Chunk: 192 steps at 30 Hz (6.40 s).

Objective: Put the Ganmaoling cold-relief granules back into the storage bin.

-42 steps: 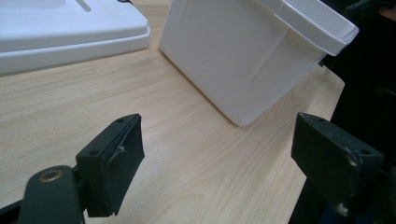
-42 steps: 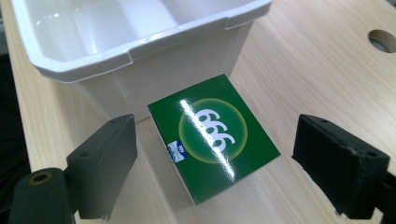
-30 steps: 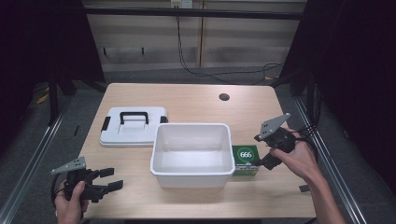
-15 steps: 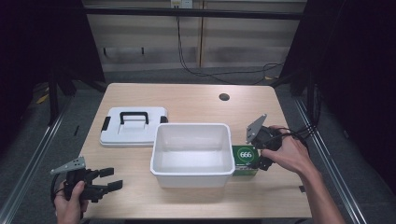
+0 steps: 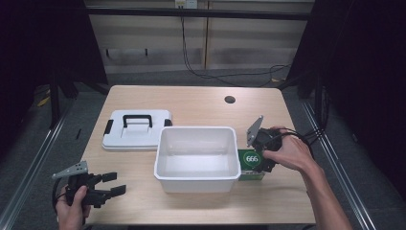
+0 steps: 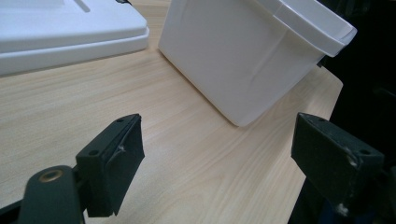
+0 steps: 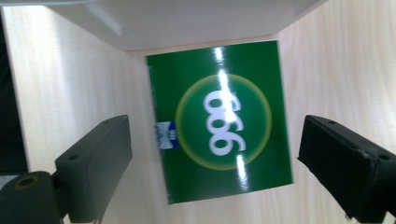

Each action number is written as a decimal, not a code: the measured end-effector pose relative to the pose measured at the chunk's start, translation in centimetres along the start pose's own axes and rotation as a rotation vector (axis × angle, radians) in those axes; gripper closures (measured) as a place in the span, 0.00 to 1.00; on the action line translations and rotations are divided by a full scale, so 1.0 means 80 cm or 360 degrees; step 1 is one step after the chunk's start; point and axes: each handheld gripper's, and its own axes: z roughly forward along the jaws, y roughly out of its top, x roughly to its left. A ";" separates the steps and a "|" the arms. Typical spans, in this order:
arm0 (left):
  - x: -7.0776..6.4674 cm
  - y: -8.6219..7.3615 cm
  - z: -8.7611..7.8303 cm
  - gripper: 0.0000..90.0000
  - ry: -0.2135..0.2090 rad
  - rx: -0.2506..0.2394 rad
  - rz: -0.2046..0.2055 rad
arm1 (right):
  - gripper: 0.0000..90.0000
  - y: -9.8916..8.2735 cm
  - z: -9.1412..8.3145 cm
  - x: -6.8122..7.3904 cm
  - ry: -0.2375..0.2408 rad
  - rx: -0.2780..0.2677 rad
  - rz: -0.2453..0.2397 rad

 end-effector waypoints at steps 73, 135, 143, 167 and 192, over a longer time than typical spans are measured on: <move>0.001 0.000 0.000 0.19 -0.0014 0.0002 -0.0004 | 0.18 0.005 -0.011 -0.008 0.0056 0.0238 0.0004; 0.000 0.000 0.001 0.19 -0.0016 0.0003 -0.0009 | 0.18 0.018 -0.114 -0.005 -0.0030 0.0251 -0.0018; 0.001 0.000 0.002 0.19 -0.0006 0.0010 -0.0004 | 0.18 0.023 -0.127 -0.006 -0.0067 0.0241 -0.0009; 0.000 0.000 0.003 0.19 -0.0007 0.0019 -0.0002 | 0.18 0.049 -0.165 0.000 -0.0081 0.0140 -0.0047; 0.001 0.000 0.002 0.19 -0.0011 0.0010 -0.0004 | 0.18 0.134 -0.146 -0.005 0.0005 0.0138 -0.0134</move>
